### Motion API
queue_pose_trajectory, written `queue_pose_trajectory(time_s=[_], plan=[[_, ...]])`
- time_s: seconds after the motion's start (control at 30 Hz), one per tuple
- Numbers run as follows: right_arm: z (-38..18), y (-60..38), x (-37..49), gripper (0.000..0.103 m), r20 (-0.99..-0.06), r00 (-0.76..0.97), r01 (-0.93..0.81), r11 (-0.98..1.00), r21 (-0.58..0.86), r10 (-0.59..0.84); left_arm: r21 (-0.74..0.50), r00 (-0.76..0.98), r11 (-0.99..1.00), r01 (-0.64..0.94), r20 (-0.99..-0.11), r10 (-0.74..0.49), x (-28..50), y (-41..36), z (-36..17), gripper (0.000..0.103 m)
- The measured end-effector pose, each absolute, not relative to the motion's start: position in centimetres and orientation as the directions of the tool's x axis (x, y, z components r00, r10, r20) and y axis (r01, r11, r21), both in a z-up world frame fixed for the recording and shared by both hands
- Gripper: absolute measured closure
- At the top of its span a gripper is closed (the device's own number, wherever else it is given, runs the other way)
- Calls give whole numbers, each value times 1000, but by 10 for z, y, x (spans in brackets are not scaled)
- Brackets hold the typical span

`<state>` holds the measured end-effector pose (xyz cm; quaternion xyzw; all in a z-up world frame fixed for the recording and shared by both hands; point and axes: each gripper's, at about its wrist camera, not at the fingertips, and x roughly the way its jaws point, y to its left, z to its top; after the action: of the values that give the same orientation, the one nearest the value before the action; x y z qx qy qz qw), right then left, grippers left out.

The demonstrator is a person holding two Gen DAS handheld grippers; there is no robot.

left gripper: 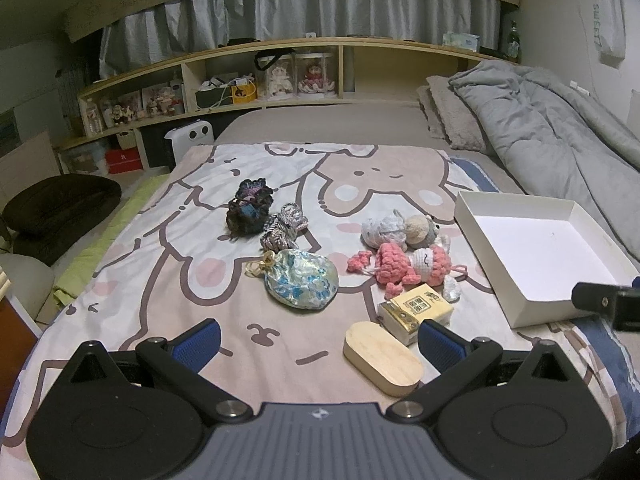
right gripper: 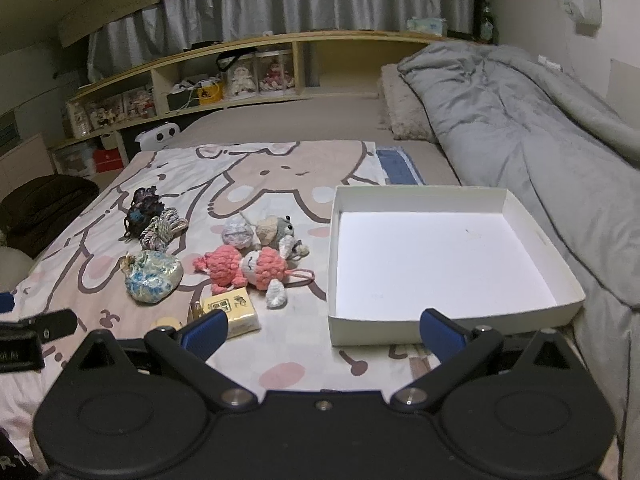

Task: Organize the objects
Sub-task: 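Grasp the yellow tissue packet with the right tool while the left tool approaches the wooden block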

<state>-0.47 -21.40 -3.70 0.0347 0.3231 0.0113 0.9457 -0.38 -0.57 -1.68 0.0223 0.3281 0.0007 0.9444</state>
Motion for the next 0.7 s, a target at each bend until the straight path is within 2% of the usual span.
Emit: queue_pose_trajectory(time_s=[0.13, 0.27, 0.53, 0.63, 0.7], plan=[[-31, -224, 2, 0, -612, 787, -5, 993, 117, 76, 29, 772, 999, 24, -636, 0, 0, -6, -18, 0], [-29, -230, 7, 0, -576, 809, -22, 986, 168, 116, -29, 745, 999, 36, -666, -46, 4, -4, -23, 0], [-15, -223, 35, 0, -524, 822, -110, 965, 238, 223, -74, 708, 997, -24, -706, -36, 14, 1, -32, 0], [-13, -213, 46, 0, -466, 856, -122, 964, 237, 223, -71, 704, 997, -32, -710, -28, 18, -2, -35, 0], [-12, -204, 59, 0, -475, 849, -143, 965, 220, 233, -80, 699, 996, -29, -714, -37, 21, -4, -36, 0]])
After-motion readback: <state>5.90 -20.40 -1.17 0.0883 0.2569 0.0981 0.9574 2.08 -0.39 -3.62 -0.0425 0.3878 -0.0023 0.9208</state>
